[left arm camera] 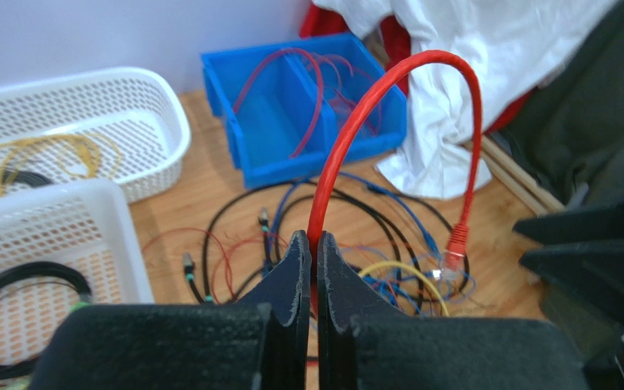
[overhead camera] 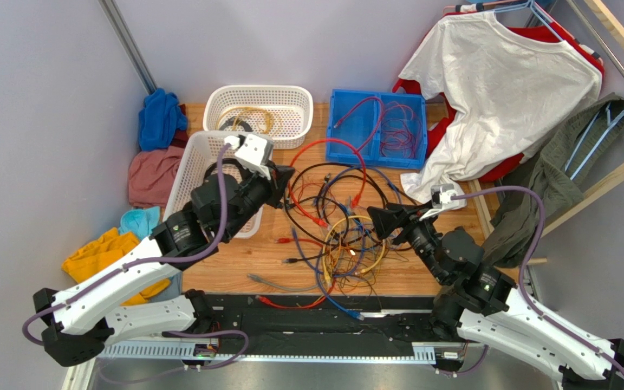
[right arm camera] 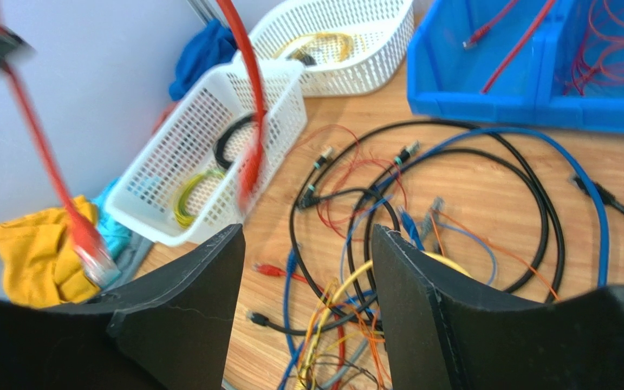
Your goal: Untangle the cables
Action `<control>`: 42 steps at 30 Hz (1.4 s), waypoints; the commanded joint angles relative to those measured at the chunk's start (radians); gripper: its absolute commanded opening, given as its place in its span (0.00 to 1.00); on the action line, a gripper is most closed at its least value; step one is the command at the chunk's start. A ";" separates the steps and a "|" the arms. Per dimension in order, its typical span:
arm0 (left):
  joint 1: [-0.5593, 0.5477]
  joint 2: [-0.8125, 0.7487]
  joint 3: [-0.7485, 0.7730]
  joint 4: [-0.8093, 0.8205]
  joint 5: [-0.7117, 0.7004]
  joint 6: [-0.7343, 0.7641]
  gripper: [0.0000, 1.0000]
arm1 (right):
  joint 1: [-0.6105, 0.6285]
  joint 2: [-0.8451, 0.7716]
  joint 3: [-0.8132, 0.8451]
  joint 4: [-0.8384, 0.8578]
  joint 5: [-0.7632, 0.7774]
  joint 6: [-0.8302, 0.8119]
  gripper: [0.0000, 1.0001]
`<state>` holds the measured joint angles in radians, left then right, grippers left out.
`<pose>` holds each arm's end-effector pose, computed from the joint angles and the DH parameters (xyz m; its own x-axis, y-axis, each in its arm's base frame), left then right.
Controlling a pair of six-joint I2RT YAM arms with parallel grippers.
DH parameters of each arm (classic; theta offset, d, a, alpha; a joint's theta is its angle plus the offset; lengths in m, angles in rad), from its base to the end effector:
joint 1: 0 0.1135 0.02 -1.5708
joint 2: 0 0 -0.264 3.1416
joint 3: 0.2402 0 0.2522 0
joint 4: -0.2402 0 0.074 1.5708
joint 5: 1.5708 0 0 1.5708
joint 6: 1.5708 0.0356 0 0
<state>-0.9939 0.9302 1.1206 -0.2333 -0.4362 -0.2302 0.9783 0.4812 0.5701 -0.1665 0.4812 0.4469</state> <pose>0.1204 -0.1574 0.4259 -0.1436 -0.1585 -0.9769 0.5102 0.8340 -0.2103 0.0862 0.0985 0.3090 -0.2455 0.3214 -0.9146 -0.4120 0.8194 0.3985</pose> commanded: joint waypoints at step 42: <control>-0.006 -0.247 -0.514 -0.047 -0.007 -0.468 0.79 | -0.509 0.994 0.767 0.061 -0.033 0.035 0.00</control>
<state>-0.9955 0.7383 0.6594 -0.2771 -0.4255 -0.6113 0.4965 1.3243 1.1908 -0.1089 0.4664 0.4831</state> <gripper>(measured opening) 0.793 0.046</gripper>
